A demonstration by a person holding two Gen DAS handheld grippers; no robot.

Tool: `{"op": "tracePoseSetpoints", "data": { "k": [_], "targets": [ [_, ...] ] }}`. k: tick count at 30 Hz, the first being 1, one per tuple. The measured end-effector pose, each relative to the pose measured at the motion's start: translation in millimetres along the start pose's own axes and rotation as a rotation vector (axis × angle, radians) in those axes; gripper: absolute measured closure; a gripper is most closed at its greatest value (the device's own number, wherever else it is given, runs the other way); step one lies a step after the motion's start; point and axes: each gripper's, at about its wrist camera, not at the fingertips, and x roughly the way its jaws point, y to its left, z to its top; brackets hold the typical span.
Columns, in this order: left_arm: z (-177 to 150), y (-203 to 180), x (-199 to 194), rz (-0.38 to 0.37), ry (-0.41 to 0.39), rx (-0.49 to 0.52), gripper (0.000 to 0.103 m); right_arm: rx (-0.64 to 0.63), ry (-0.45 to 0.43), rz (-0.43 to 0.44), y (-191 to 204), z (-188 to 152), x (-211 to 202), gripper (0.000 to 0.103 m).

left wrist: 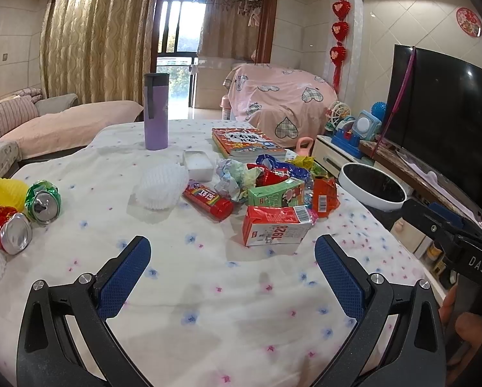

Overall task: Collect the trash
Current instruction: 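Move both tools toward the snack pile on the table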

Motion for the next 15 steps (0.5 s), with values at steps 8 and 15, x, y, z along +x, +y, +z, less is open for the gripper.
{"op": "tracePoseSetpoints", "data": {
  "k": [8,15],
  "targets": [
    [0.1,-2.0,0.7,-0.002,-0.002,0.008,0.000,0.011,0.000,0.002,-2.0,0.2,-1.2,0.000],
    [-0.4,-6.3,1.2,-0.004,-0.002,0.018,0.000,0.013,-0.001,0.013,-2.9,0.7,-1.3,0.000]
  ]
}}
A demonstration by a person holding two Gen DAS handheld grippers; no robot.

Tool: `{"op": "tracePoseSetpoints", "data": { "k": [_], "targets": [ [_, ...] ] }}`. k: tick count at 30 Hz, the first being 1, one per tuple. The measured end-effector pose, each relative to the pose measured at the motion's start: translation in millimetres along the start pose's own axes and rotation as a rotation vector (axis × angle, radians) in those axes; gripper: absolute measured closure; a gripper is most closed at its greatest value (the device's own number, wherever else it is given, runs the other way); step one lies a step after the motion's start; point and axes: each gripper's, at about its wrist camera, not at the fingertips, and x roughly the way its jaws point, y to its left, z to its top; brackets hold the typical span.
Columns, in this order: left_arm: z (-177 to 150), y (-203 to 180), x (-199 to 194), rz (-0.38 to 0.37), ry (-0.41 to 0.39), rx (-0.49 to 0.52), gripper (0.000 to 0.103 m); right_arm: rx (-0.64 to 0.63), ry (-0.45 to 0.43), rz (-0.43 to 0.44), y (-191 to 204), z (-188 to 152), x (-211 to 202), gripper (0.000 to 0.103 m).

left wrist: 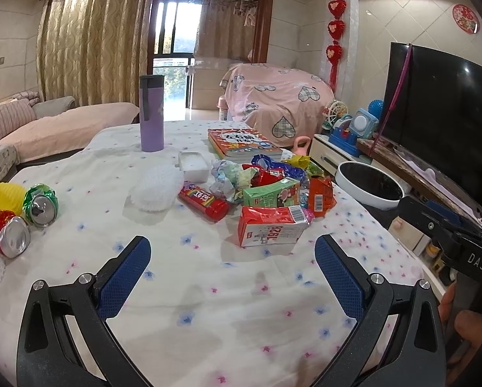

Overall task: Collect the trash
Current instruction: 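Move both tools toward the snack pile on the table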

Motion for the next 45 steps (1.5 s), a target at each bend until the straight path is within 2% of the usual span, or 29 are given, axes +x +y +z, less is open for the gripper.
{"op": "tracePoseSetpoints", "data": {
  "k": [31,37,45],
  "targets": [
    [-3,-5,6,-0.016,0.023,0.013,0.000,0.021,0.009,0.016,-5,-2,5,0.000],
    [-4,-5,17,-0.040,0.059,0.025,0.000,0.041,0.010,0.034,-10,-3,9,0.000],
    [-2,-10,43,-0.077,0.124,0.083,0.000,0.067,0.066,0.041,-18,-3,27,0.000]
  ]
}}
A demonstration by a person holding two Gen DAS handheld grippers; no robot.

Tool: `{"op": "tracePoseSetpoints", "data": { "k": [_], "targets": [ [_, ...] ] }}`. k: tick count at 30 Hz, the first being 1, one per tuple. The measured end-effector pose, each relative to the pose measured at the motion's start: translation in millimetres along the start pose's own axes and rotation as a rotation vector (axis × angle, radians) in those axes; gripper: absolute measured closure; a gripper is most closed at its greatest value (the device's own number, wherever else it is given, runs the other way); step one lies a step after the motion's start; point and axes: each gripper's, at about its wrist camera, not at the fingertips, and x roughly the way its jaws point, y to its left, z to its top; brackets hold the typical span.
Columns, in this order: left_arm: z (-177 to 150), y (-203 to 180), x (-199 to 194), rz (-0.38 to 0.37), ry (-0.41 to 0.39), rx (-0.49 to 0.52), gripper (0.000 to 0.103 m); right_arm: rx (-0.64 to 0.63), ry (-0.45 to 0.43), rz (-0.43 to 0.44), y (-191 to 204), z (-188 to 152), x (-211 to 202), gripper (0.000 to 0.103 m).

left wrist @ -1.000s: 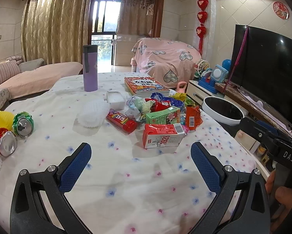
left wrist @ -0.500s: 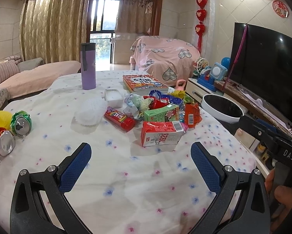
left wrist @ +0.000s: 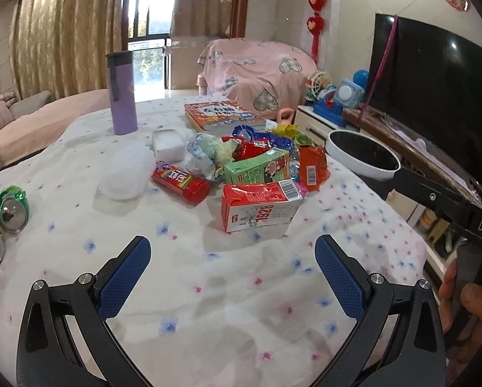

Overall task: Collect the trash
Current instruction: 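Move both tools toward the snack pile on the table, then grasp the red drink carton with the left tool while the right tool grasps the orange wrapper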

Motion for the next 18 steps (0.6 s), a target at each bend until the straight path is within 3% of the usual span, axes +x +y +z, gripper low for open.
{"op": "tracePoseSetpoints", "data": {
  "k": [10,18],
  "targets": [
    [16,2,39,-0.008,0.066,0.038,0.000,0.046,0.057,0.026,-17,7,28,0.000],
    [31,4,71,-0.055,0.110,0.151,0.000,0.091,0.120,0.026,-34,16,58,0.001]
  ]
}}
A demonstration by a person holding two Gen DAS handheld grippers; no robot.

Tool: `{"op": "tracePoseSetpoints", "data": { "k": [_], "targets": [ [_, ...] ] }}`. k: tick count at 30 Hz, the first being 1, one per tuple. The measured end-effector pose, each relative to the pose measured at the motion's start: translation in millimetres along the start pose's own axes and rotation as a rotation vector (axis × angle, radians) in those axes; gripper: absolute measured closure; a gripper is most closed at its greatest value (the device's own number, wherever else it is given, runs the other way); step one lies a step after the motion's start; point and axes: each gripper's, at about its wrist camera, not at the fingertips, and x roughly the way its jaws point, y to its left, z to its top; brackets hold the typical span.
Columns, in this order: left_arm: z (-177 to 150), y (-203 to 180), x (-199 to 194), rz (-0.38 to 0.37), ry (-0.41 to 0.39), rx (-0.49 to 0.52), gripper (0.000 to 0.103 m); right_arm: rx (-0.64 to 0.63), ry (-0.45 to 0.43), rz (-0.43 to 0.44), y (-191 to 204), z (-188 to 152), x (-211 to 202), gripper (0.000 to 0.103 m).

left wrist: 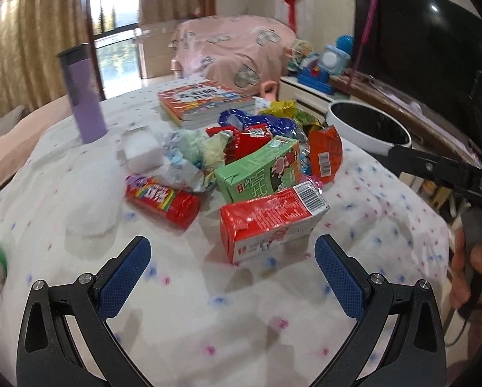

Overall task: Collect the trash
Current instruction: 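Grasp the red drink carton with the left tool while the right tool grasps the orange wrapper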

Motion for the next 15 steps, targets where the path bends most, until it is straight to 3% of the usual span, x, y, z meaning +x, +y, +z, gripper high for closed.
{"op": "tracePoseSetpoints", "data": {
  "k": [8,15],
  "targets": [
    [16,4,32,-0.065,0.046,0.066,0.000,0.004,0.090,0.002,-5,12,40,0.010],
    [19,-6,31,-0.123,0.033,0.075,0.004,-0.010,0.150,0.001,-8,22,73,0.028]
  ]
}}
